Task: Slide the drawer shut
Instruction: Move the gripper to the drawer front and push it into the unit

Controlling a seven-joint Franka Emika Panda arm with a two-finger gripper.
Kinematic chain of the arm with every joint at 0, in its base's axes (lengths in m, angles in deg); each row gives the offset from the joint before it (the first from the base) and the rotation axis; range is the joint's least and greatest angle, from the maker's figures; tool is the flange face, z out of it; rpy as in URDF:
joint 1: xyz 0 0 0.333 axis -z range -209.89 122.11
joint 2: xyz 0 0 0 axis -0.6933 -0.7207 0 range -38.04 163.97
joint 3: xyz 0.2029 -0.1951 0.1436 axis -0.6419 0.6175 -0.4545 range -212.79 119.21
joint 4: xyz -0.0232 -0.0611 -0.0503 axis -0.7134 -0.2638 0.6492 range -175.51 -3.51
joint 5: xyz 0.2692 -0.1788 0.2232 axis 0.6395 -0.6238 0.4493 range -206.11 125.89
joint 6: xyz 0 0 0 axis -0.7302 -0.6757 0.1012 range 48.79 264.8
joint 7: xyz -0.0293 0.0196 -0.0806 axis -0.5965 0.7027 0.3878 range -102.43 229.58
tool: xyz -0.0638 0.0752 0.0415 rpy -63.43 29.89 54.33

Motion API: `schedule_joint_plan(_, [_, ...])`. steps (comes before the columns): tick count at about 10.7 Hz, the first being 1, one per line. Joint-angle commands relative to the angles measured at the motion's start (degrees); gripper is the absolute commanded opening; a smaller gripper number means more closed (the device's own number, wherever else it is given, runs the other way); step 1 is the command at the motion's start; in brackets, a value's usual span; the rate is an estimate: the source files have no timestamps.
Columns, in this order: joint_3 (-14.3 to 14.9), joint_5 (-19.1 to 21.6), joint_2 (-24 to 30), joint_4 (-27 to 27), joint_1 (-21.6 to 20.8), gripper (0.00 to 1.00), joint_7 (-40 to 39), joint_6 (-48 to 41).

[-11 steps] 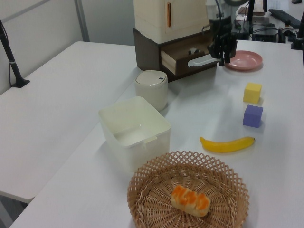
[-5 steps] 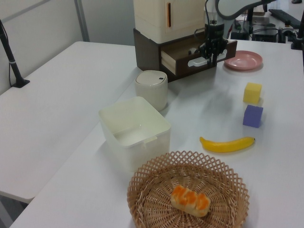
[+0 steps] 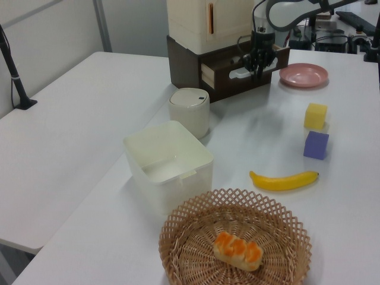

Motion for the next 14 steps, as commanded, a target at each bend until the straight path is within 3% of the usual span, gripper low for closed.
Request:
schedule_joint_plan(1, [0.3,-1.7,-2.6,4.4,2.6,0.24,0.9,6.8])
schedule_joint_plan(4, [0.3,-4.4,-4.6,4.5,3.0,0.24,1.0,12.5])
schedule_joint_plan(14, [3.3,-4.3,-7.8,4.6,3.8,0.24,1.0,28.7])
